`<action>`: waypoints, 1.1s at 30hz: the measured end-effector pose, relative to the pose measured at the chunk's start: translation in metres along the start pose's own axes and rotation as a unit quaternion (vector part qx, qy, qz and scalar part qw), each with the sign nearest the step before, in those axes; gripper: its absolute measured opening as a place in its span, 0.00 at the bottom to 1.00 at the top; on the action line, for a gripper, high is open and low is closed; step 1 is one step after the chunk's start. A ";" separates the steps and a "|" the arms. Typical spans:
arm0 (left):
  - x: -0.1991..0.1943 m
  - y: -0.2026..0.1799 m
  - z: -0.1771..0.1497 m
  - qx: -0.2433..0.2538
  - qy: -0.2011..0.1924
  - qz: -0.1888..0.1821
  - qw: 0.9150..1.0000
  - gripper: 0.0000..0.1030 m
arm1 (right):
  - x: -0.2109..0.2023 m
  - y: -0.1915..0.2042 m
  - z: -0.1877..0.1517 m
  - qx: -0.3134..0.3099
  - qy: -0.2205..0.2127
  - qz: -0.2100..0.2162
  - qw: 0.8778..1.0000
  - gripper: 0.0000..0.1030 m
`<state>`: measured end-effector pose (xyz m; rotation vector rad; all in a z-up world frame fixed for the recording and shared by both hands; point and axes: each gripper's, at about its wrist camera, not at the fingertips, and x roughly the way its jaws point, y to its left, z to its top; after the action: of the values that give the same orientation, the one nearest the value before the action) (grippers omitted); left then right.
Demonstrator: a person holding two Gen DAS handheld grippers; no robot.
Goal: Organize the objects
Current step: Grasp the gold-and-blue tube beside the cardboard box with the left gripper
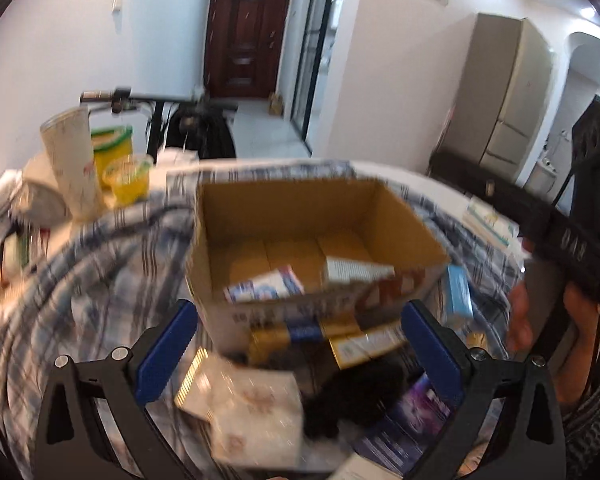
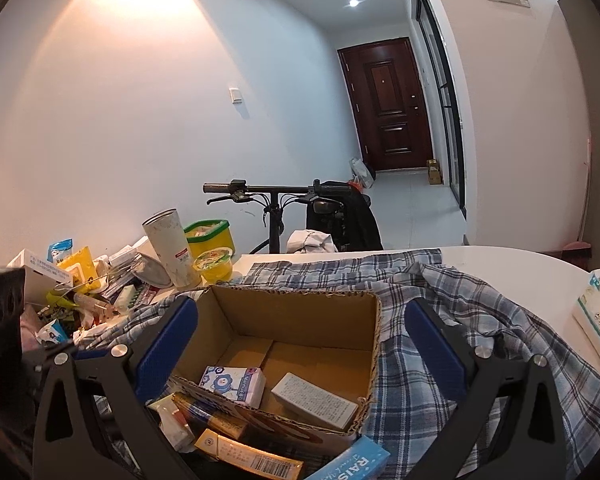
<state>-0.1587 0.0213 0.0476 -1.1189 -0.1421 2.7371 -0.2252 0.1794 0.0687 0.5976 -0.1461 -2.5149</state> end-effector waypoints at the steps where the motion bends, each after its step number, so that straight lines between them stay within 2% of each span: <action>1: 0.002 -0.002 0.000 0.001 0.006 0.005 1.000 1.00 | 0.000 -0.001 0.001 0.000 0.000 0.001 1.000 1.00; 4: 0.021 -0.011 0.005 0.002 0.046 0.034 0.998 1.00 | -0.002 -0.009 0.004 0.006 -0.004 -0.004 1.000 1.00; 6: 0.032 -0.014 0.007 -0.001 0.067 0.036 0.997 1.00 | 0.000 -0.015 0.004 0.019 0.000 -0.001 1.000 1.00; 12: 0.069 -0.029 0.008 0.028 0.125 0.088 0.988 1.00 | -0.001 -0.035 0.010 0.046 -0.001 0.008 0.999 1.00; 15: 0.080 -0.033 0.008 0.041 0.144 0.118 0.982 1.00 | -0.008 -0.038 0.014 0.025 -0.018 -0.022 0.999 1.00; 17: 0.081 -0.033 0.008 0.036 0.152 0.116 0.981 1.00 | -0.009 -0.043 0.015 0.029 -0.023 -0.030 0.999 1.00; 22: 0.087 -0.032 0.011 0.012 0.179 0.115 0.977 1.00 | -0.010 -0.056 0.017 0.072 -0.021 0.001 0.997 1.00; 26: 0.091 -0.035 0.013 0.010 0.185 0.118 0.976 1.00 | -0.012 -0.057 0.018 0.069 -0.025 -0.003 0.997 1.00; 30: 0.097 -0.029 0.017 -0.016 0.200 0.115 0.973 1.00 | -0.011 -0.056 0.018 0.069 -0.020 0.002 0.997 1.00; 33: 0.104 -0.028 0.014 -0.015 0.221 0.120 0.968 1.00 | -0.010 -0.055 0.017 0.069 -0.017 0.002 0.997 1.00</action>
<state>-0.2377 0.0696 -0.0092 -1.8268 0.0171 2.5984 -0.2523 0.2310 0.0754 0.6075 -0.3347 -2.5265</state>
